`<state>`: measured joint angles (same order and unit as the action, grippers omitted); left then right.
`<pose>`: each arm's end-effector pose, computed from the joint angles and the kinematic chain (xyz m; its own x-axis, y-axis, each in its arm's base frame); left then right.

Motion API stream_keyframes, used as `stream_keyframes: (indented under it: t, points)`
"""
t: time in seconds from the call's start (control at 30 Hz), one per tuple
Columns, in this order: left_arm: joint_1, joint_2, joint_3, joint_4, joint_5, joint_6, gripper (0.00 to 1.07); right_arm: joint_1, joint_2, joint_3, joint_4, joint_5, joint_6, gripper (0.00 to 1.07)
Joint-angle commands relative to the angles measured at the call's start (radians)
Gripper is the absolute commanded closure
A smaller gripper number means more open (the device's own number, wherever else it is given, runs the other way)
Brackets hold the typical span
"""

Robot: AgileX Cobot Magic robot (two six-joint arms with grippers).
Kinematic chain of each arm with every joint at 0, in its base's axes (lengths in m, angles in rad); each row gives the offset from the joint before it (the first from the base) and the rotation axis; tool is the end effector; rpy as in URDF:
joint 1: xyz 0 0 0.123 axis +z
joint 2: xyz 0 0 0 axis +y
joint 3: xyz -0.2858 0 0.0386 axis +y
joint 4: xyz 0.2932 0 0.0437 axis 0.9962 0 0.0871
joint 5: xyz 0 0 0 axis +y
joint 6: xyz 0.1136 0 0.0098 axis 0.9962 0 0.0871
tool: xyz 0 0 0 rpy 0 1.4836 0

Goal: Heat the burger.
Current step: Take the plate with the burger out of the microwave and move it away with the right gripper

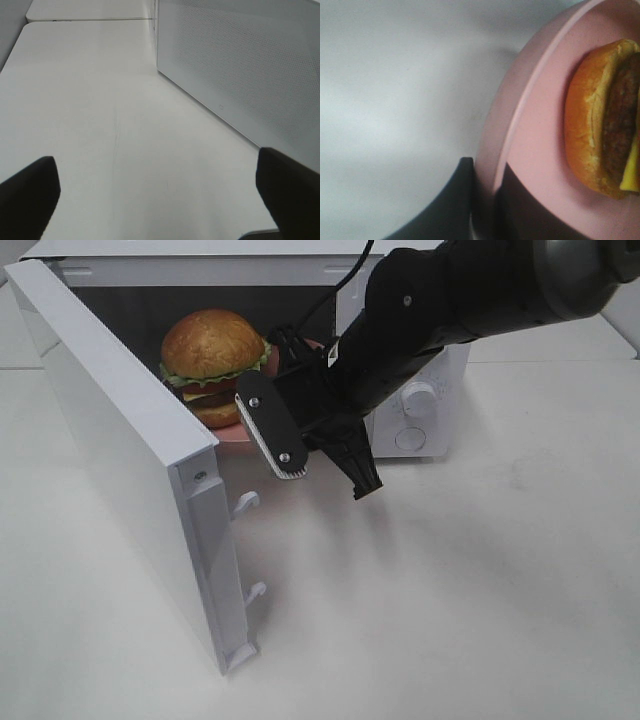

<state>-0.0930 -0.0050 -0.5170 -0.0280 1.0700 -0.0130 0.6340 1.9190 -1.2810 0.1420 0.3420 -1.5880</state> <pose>0.0480 -0.0073 0.2935 -0.4455 0.0150 -0.8952 0.1030 0.9941 -0.0346 0.3730 0.2810 0.1504 0.5387 -0.8353 -0.1099 -0.6933 -0.3654 -0.6211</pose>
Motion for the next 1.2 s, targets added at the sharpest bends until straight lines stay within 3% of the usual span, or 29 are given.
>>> stream_keyframes:
  t: [0.03,0.6,0.67,1.2]
  points:
    - [0.002,-0.005,0.0,-0.004,0.001,0.003,0.07,-0.006,-0.077,0.057,0.01,-0.073,-0.003,1.07]
    - [0.002,-0.005,0.0,-0.004,0.001,0.003,0.07,-0.005,-0.293,0.334,0.037,-0.118,-0.002,1.07]
    - [0.002,-0.005,0.0,-0.004,0.001,0.003,0.07,-0.005,-0.363,0.4,0.038,-0.126,0.001,1.07]
    - [0.002,-0.005,0.0,-0.004,0.001,0.003,0.07,-0.005,-0.639,0.644,0.037,-0.136,0.02,1.07]
